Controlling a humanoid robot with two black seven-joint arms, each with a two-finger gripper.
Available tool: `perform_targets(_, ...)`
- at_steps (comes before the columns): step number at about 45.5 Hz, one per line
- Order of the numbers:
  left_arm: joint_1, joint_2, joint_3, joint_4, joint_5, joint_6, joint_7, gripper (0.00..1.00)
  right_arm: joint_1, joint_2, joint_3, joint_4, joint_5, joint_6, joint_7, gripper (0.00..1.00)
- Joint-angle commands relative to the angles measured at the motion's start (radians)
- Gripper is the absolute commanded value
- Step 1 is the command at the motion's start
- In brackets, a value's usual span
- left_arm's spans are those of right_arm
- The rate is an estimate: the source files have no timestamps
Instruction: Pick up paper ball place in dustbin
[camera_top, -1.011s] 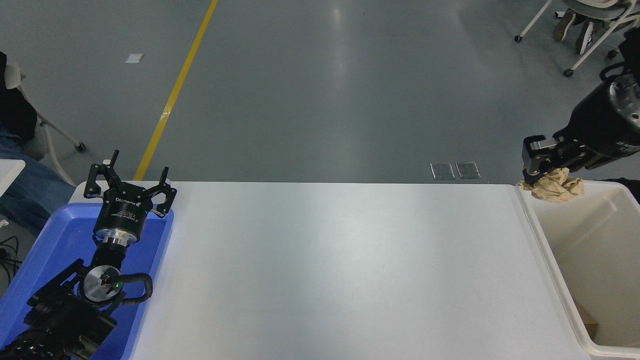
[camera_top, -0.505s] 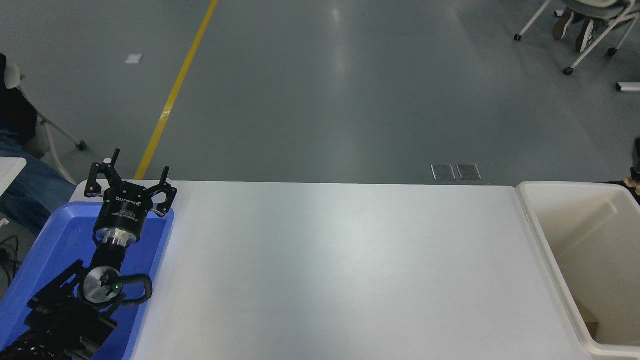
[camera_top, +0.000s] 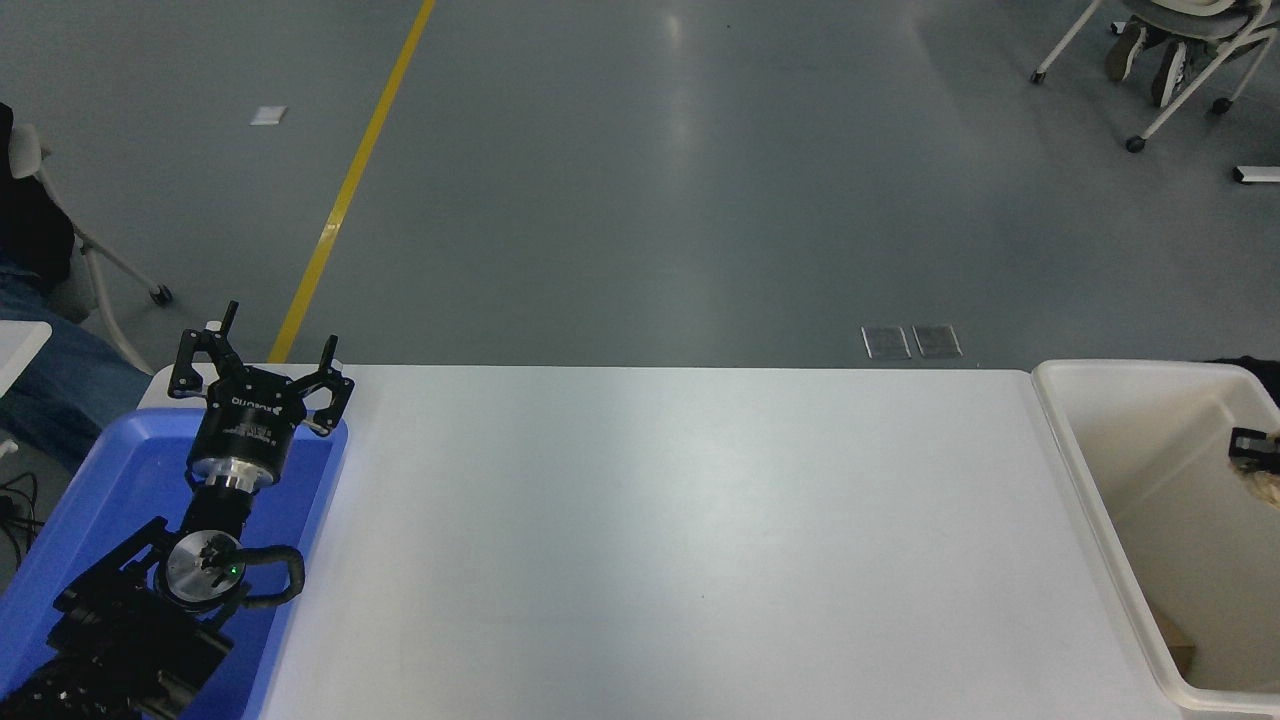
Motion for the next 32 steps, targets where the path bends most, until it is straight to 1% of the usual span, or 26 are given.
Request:
perform_targets(1,-0.001,0.000,-0.001,0.000,-0.002,0.000,0.000,1.00,-0.209,0.154,0.162,-0.190,0.036,-0.077,0.002,0.00)
perform_targets(10,-0.001,0.000,-0.001,0.000,-0.002,0.000,-0.001,1.00,-0.229,0.163,0.164,-0.188,0.036,-0.110,0.004,0.01)
perform_targets(11,-0.001,0.000,-0.001,0.000,-0.002,0.000,-0.001,1.00,-0.231,0.163,0.164,-0.185,0.038,-0.112,0.004,0.10)
perform_targets(12,-0.001,0.000,-0.001,0.000,-0.002,0.000,-0.001,1.00,-0.231,0.163,0.164,-0.182,0.038,-0.110,0.004,0.30)
perform_targets(13,-0.001,0.000,-0.001,0.000,-0.002,0.000,-0.001,1.00,-0.231,0.163,0.165,-0.182,0.039,-0.112,0.004,0.66)
perform_targets(14,-0.001,0.000,0.001,0.000,0.000,0.000,-0.001,1.00,-0.231,0.163,0.168,-0.181,0.041,-0.110,0.002,1.00)
perform_targets(32,-0.003,0.000,0.001,0.000,0.000,-0.001,0.000,1.00,-0.162,0.130,0.173,-0.122,0.041,-0.090,0.001,1.00)
